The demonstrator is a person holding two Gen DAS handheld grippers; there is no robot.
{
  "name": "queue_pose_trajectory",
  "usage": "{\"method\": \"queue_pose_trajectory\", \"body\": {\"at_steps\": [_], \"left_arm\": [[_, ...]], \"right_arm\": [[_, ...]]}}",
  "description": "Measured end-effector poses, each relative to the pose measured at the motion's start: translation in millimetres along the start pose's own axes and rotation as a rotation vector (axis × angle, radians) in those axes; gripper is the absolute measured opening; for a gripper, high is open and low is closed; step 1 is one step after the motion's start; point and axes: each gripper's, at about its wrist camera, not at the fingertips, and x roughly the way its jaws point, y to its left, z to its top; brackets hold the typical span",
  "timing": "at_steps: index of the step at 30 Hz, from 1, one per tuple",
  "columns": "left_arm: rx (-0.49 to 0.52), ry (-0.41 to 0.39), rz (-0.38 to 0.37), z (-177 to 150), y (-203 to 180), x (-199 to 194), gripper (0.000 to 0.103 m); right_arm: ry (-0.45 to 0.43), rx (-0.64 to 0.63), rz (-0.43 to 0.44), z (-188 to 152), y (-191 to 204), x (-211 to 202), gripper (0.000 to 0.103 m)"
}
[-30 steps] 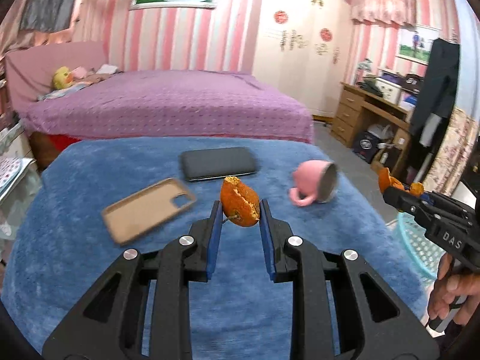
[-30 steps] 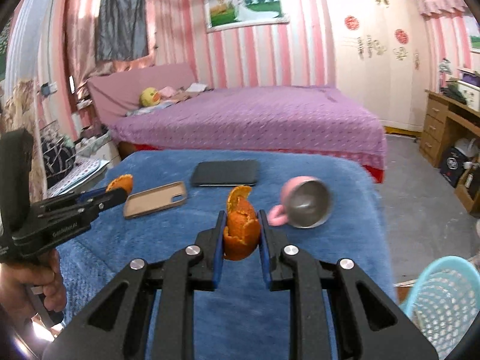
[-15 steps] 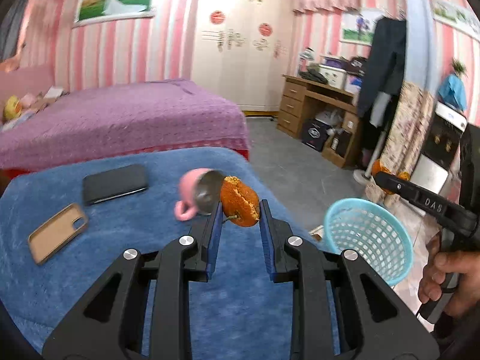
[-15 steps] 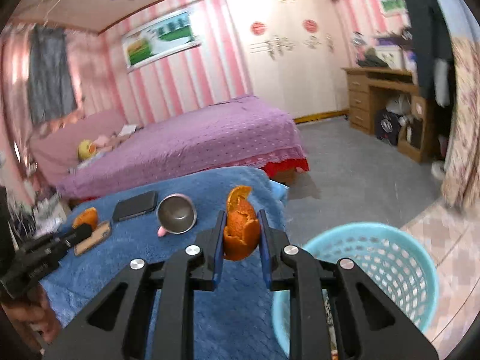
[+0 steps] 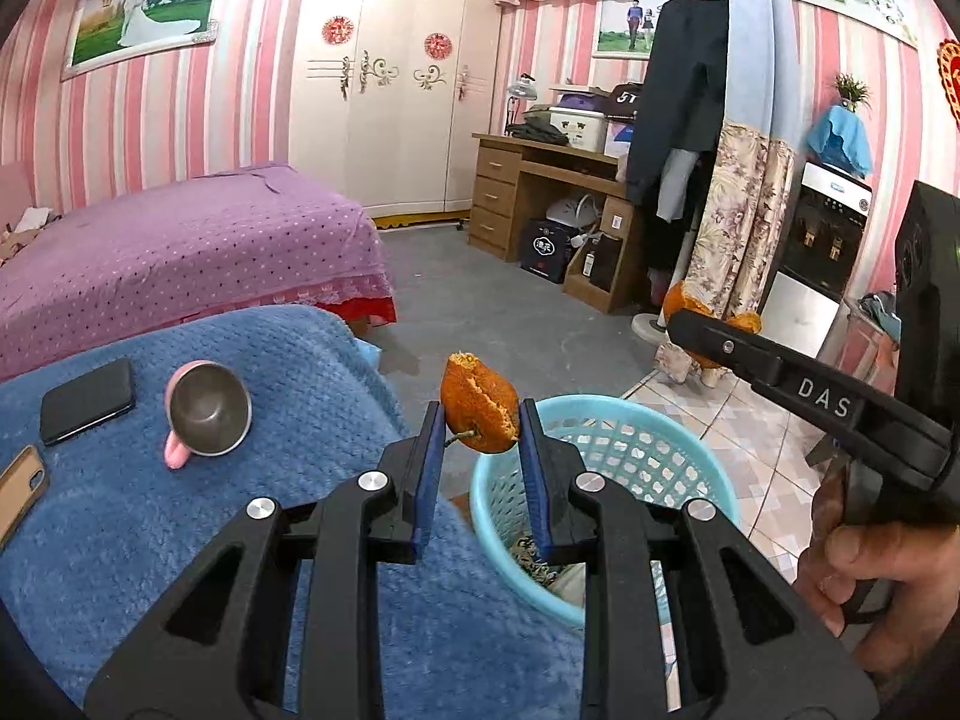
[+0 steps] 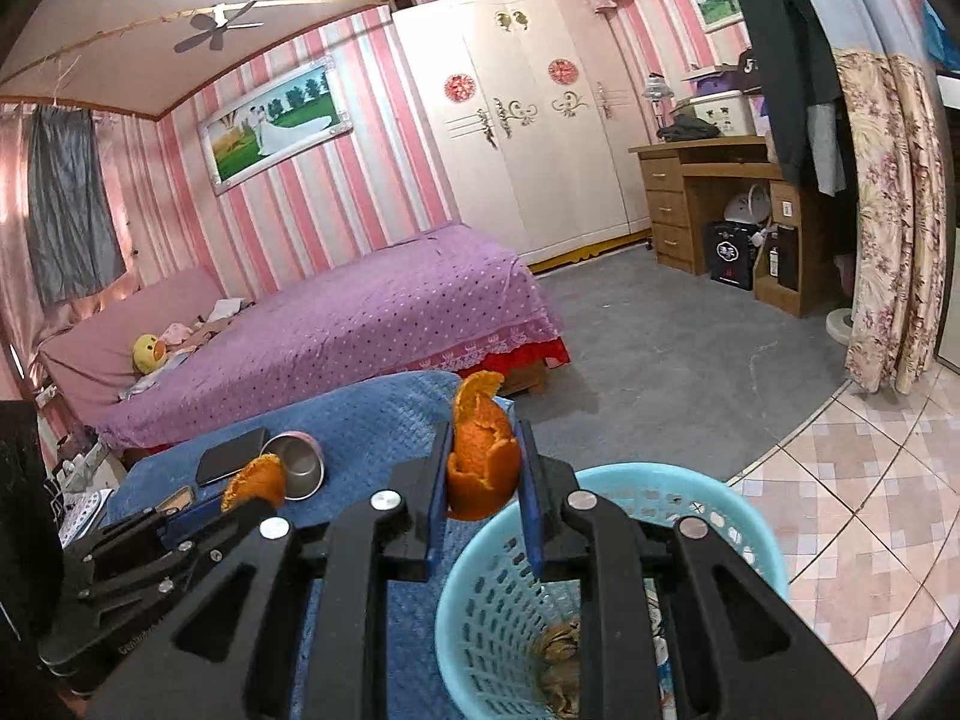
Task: Collect trash
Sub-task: 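Carry the orange peels in both grippers to the light-blue basket, then open both grippers over the basket to drop the orange peels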
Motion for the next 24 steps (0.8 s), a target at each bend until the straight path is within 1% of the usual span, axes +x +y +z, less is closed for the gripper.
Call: {"method": "queue_pose_trajectory", "body": {"at_steps": [5,8,14,19,21,24], "left_arm": [[-0.014,0.004,-0.003,4,-5,5,0.024],[-0.023,0.002,-0.011,11,-14,14,0.024],[-0.019,0.008,-0.048,11,-24,21,0.024],[0.000,0.042,-0.084,8,-44,44,0.024],[0.017,0.060,-0.097,6,-53,55,0.024],[-0.004,0.109,-0.126,1,-59,72,0.026]], "right_arm": [[-0.006,0.021,-0.024,2,-16,-4,0.021],[-0.005,0.021,-0.043,3,-22,-5,0.021],[-0.013,0.034,-0.102,6,-37,-11,0.021],[-0.005,0.063,-0.150,6,-56,-14,0.021],[0.000,0.075,-0.139,6,-62,-15,0.021],[0.010,0.071,-0.127,6,-63,-12,0.022]]}}
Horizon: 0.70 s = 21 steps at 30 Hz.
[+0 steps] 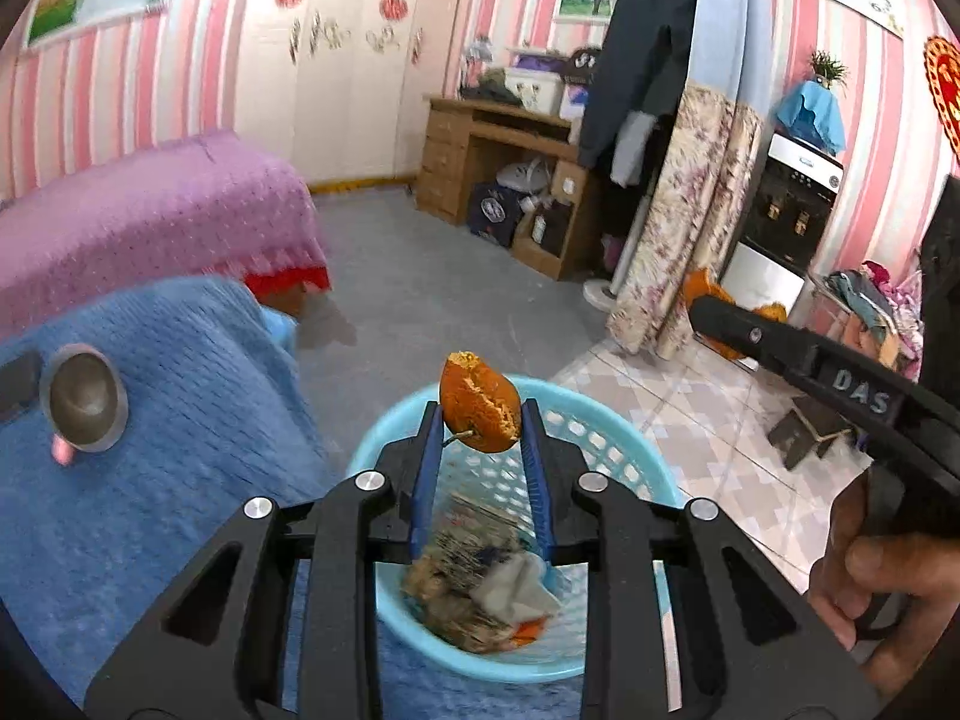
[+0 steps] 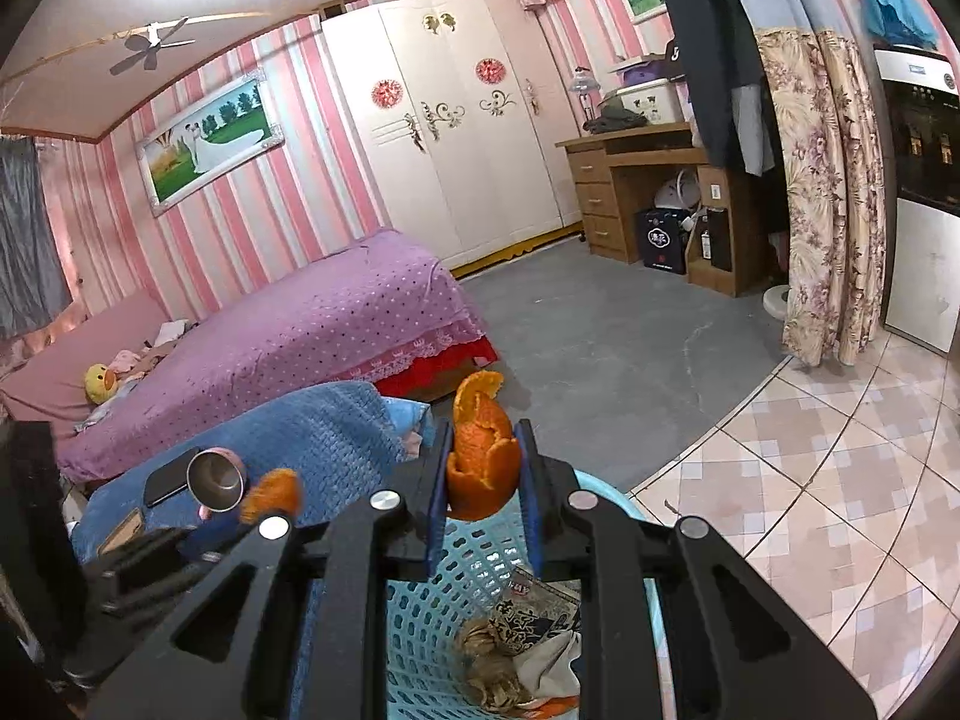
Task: Collect trash
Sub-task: 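Open both grippers over the basket to drop the orange peels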
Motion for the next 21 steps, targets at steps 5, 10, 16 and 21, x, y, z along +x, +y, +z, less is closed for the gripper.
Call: {"method": "queue_pose_trajectory", "body": {"at_steps": [5,10,16,21], "left_arm": [[-0.002,0.013,0.011,-6,-1,13,0.081],[-0.006,-0.020,0.048,-1,14,-5,0.089],[0.015,-0.071,0.166,-5,50,-56,0.097],[-0.028,-0.095,0.309,-23,103,-114,0.097]], "right_arm": [[0.012,-0.009,0.033,0,5,6,0.024],[0.020,-0.032,0.025,-1,15,12,0.040],[0.018,0.003,-0.001,-6,26,15,0.084],[0.044,-0.073,0.037,-13,68,20,0.087]]}}
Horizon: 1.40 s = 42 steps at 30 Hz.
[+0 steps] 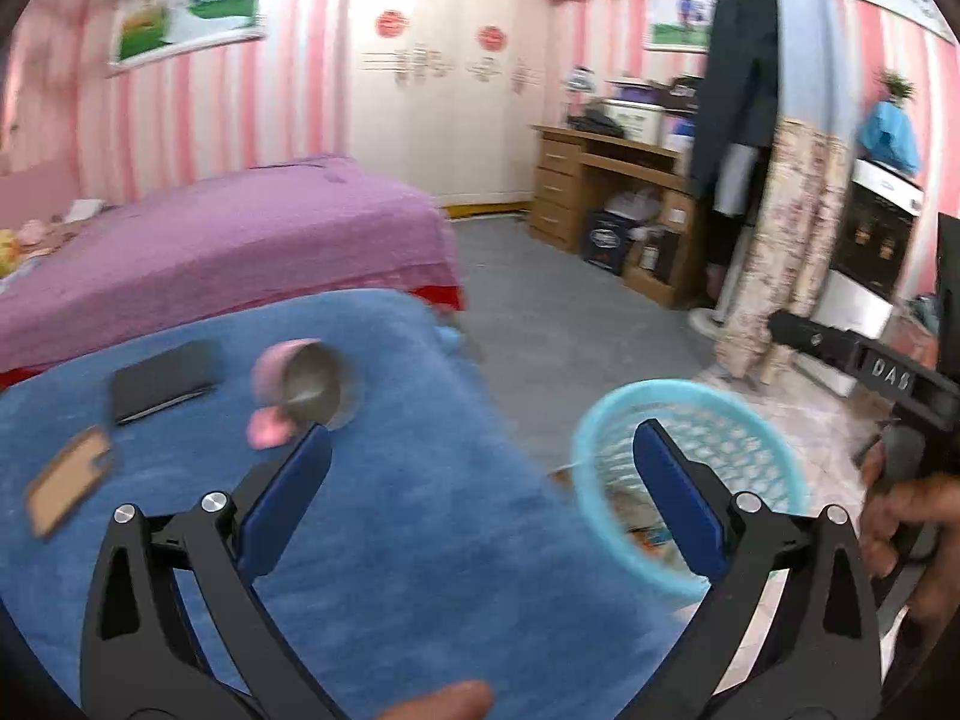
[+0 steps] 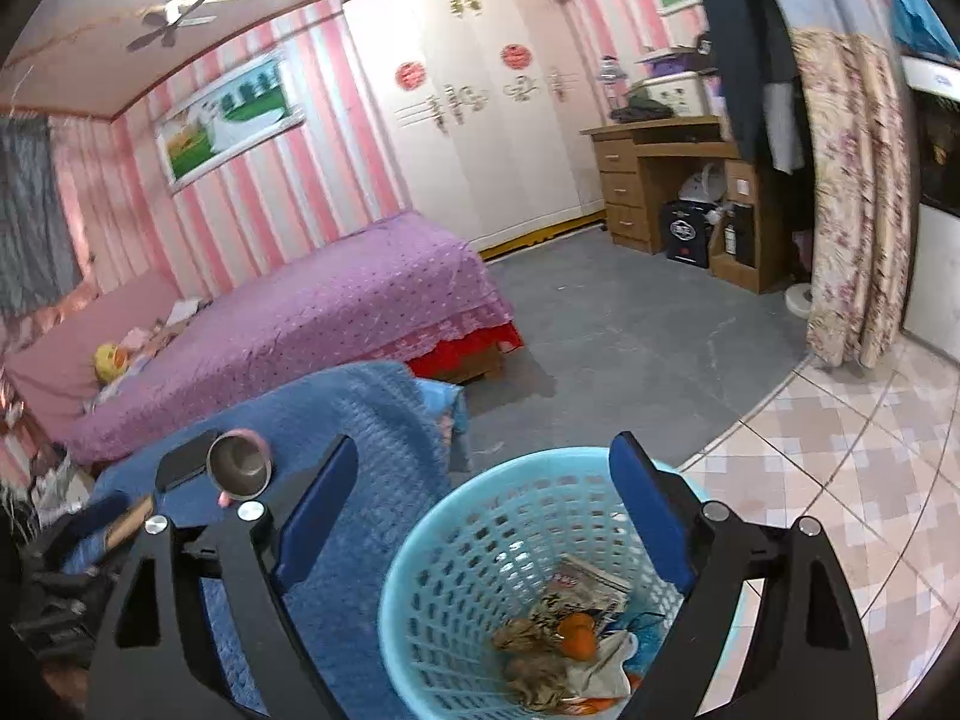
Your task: Collect trash
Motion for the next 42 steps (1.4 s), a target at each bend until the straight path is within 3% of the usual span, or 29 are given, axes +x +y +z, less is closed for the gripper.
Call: {"method": "queue_pose_trajectory", "body": {"at_steps": [7,10,16,21,30,42], "left_arm": [[-0.068,-0.018,0.219,-39,98,-59,0.098],[-0.118,-0.022,0.255,-59,130,-77,0.098],[-0.228,-0.038,0.229,-85,174,-96,0.098],[-0.216,-0.092,0.331,-89,192,-111,0.098],[-0.255,-0.092,0.391,-95,219,-117,0.098],[-0.249,-0.076,0.387,-98,215,-110,0.098]], "right_arm": [[0.029,-0.157,0.113,-21,98,4,0.089],[0.044,-0.246,0.175,-39,147,3,0.089],[0.096,-0.375,0.266,-75,220,3,0.089],[0.043,-0.452,0.337,-92,269,-15,0.089],[0.056,-0.425,0.349,-96,282,-16,0.089],[0.051,-0.405,0.326,-89,268,-16,0.089]]}}
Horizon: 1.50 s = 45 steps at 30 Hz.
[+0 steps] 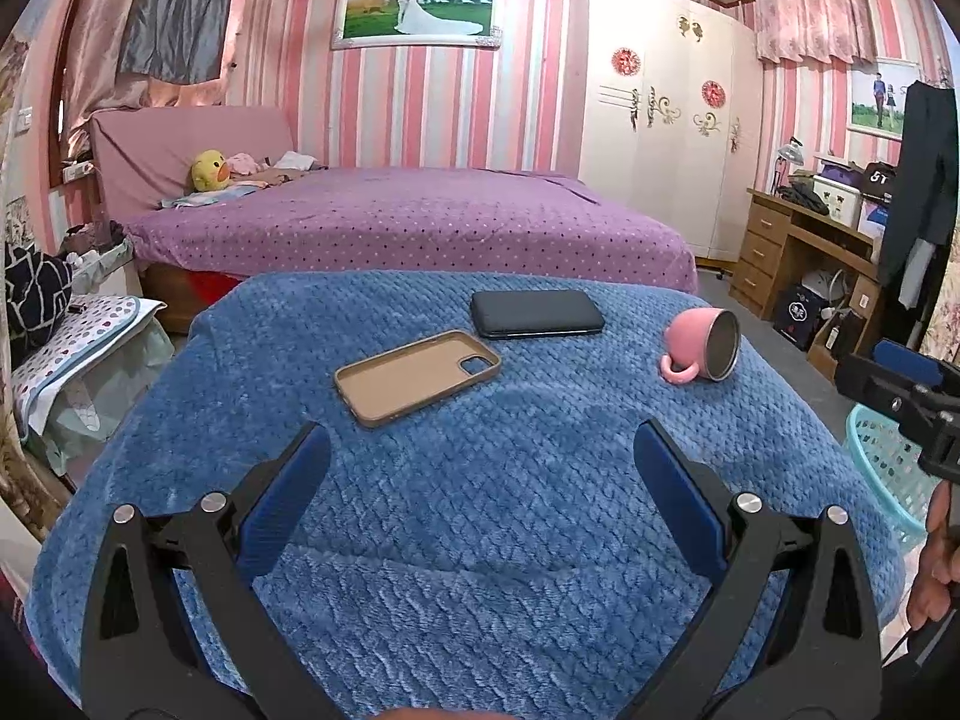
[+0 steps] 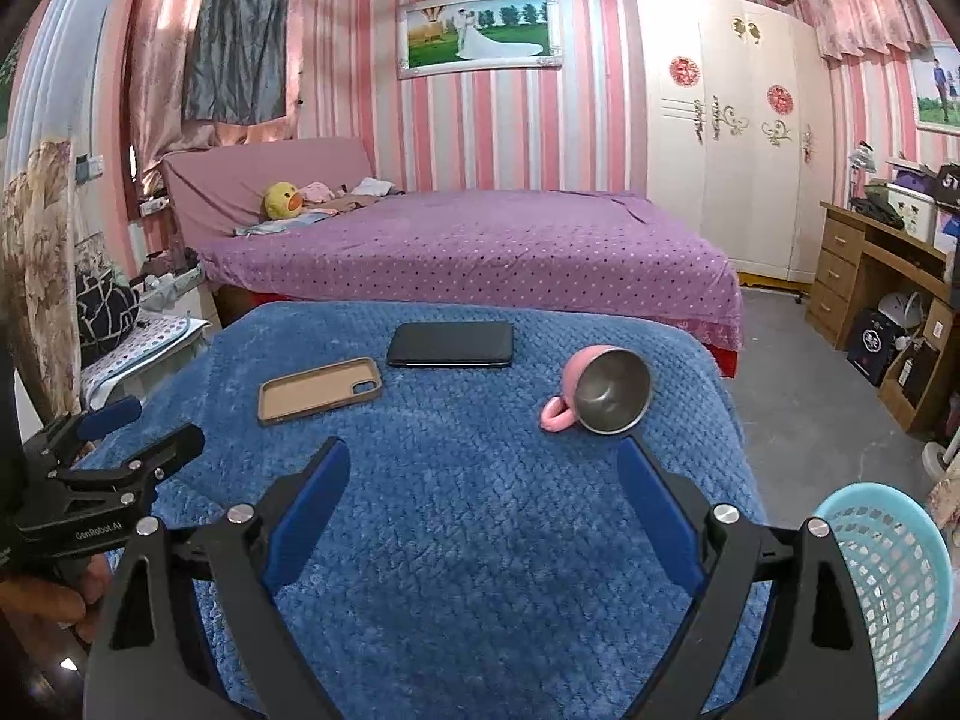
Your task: Collect trash
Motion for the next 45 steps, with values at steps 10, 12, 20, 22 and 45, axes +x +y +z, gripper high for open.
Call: {"method": "queue_pose_trajectory", "body": {"at_steps": [10,12,20,22,45], "left_arm": [[0.022,0.011,0.015,1,-19,6,0.098],[0.018,0.012,0.017,1,-20,6,0.098],[0.012,0.011,0.026,1,-23,6,0.098],[0.003,0.012,0.027,2,-22,6,0.098],[-0.023,0.004,0.026,4,-13,4,0.098]], "right_arm": [[-0.007,0.018,-0.022,1,-22,-7,0.089],[-0.007,0.024,-0.023,1,-26,-8,0.089],[-0.004,0.024,-0.028,0,-32,-10,0.089],[0.000,0.025,-0.023,0,-32,-10,0.089],[0.012,0.009,-0.015,-4,-22,-4,0.089]]}}
